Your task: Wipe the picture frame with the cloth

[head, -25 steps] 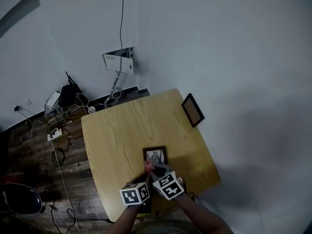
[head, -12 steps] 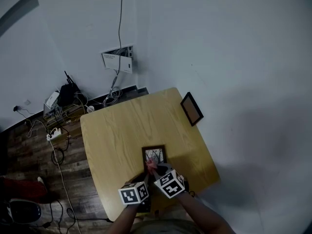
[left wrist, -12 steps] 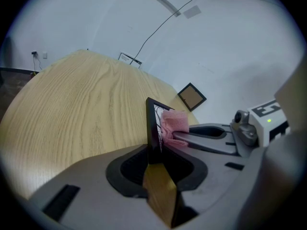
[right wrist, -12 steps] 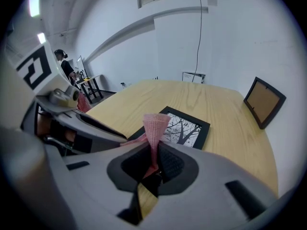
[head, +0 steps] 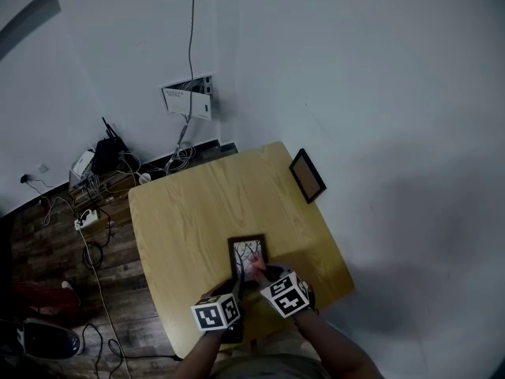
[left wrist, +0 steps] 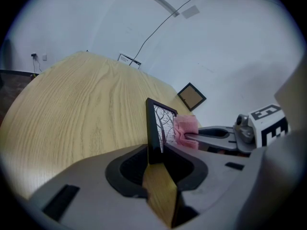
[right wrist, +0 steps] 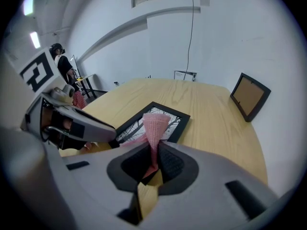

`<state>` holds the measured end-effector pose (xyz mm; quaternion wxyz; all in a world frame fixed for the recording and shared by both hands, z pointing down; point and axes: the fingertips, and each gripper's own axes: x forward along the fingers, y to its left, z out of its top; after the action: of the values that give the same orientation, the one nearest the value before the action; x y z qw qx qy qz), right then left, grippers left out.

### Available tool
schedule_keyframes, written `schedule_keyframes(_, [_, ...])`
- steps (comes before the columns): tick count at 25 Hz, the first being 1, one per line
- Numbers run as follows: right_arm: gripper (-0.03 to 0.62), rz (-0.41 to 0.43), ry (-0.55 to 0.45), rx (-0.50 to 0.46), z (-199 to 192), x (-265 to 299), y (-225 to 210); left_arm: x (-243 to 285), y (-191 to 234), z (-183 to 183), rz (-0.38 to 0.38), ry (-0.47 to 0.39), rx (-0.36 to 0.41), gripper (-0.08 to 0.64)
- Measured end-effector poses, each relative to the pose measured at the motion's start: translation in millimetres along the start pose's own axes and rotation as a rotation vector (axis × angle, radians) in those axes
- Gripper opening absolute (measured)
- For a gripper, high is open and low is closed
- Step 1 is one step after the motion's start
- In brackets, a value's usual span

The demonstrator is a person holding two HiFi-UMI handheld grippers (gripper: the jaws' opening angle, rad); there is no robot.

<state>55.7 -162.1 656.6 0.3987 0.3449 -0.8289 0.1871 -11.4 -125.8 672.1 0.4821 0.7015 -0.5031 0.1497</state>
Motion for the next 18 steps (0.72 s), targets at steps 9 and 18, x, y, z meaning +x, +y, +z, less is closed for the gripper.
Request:
schedule_keyframes(9, [0.018, -0.025, -0.019, 0.039, -1.6, -2.5, -1.3, -0.3, -0.3, -1.0, 0.009, -0.010, 0.019, 0.094])
schedule_keyframes(18, [0.018, -0.080, -0.204, 0.110, 14.9, -36.6, 3.9, -20.6, -1.5, 16.8, 0.037, -0.059, 0.129, 0.096])
